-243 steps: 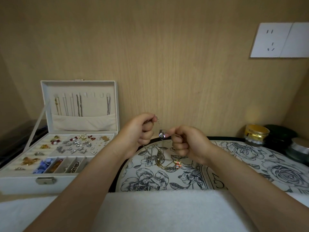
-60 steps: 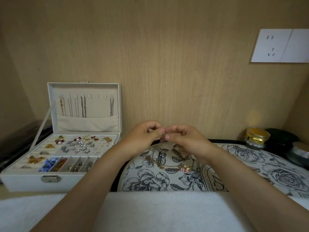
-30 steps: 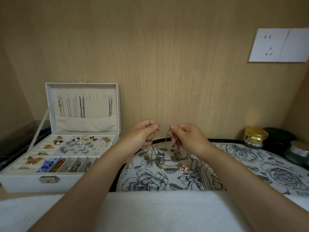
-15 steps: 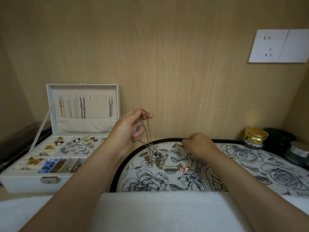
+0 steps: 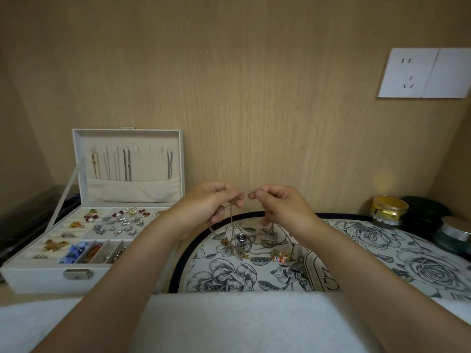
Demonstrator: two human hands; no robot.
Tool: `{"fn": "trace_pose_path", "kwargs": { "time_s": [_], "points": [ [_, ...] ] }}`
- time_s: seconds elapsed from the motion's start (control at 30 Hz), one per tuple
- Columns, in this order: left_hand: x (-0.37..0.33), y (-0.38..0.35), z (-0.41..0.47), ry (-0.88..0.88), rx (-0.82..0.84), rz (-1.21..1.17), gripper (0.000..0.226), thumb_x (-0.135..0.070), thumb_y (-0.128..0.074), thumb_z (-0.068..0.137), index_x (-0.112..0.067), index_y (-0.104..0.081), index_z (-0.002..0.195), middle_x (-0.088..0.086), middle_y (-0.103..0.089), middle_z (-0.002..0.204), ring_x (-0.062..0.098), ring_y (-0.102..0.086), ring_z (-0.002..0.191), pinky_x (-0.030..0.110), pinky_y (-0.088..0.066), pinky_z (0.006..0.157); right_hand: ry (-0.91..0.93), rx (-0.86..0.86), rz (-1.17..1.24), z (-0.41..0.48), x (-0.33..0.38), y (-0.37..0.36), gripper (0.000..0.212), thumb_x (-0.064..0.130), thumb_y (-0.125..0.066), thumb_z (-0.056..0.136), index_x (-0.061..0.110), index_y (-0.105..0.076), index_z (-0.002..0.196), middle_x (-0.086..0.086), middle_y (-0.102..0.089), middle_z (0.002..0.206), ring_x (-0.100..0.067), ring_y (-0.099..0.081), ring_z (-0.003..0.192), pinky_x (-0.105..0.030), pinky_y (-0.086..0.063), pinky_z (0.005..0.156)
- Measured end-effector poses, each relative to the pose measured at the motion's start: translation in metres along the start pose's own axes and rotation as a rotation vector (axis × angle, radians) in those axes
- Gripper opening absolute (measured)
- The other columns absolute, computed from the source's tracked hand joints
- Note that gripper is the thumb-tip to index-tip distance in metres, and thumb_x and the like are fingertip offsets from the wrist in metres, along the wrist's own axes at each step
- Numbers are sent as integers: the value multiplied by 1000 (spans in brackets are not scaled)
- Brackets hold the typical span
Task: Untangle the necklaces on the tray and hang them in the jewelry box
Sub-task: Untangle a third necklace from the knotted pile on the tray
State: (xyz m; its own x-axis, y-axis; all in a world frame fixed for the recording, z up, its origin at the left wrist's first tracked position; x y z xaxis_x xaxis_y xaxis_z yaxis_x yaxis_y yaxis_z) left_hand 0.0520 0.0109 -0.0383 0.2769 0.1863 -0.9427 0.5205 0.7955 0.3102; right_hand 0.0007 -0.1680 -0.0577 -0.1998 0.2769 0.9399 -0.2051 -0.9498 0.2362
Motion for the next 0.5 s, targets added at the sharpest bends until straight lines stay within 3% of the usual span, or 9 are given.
{"fn": "trace_pose_path", "kwargs": {
  "time_s": [0.07,0.13,0.2,0.23,0.33,0.5],
  "points": [
    [6,3,1,18,-37,165,17,-22,-57,98,-19,-73,98,5,-75,100,9,-45,48,26,-38,57,26,-133,-51,2,1,8,19,17,-57,100,13,-75,98,22,-60,58,5,-50,43,-12,-46,49],
    [10,5,2,35,-49,273,15,-23,-60,96,-25,-74,95,0,-74,97,4,-50,53,25,-41,62,58,-230,-64,3,1,14,18,18,-59,99,16,-76,95,22,-68,72,14,-59,59,-4,-40,57],
    [11,6,3,32,-54,312,14,-23,-62,95,-26,-75,94,-8,-73,96,-4,-52,56,24,-43,67,57,-311,-117,5,-3,19,18,27,-63,96,20,-77,87,21,-71,78,10,-64,83,-12,-44,74],
    [11,7,3,30,-57,329,14,-23,-62,95,-25,-75,94,-8,-73,95,-3,-52,57,24,-43,69,40,-355,-157,5,-5,22,22,33,-64,94,21,-77,82,22,-68,69,2,-66,84,-19,-47,76],
    [11,10,4,12,-68,394,14,-25,-61,95,-24,-75,94,-12,-72,90,-5,-53,58,22,-42,67,-42,-448,-340,3,-9,32,35,48,-62,90,19,-73,74,9,-60,51,-16,-65,64,-34,-54,70],
    [15,13,5,1,-142,520,15,-44,-65,90,-33,-75,93,-21,-65,86,1,-59,86,26,-46,80,-143,-469,-860,0,-10,35,49,62,-50,85,20,-67,67,5,-64,55,-15,-62,59,-23,-43,55]
  ]
}}
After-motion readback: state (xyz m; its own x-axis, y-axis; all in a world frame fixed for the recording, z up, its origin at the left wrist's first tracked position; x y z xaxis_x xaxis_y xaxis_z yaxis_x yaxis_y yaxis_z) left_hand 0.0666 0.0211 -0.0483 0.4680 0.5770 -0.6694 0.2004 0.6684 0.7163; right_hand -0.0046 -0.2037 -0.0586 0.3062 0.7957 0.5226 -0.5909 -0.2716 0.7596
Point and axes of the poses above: each hand's wrist, its own z-axis towards the middle knuckle, its own y-axis out of the back of the hand, x = y × z, the point moved 2 cm from there along z, towards the middle knuckle
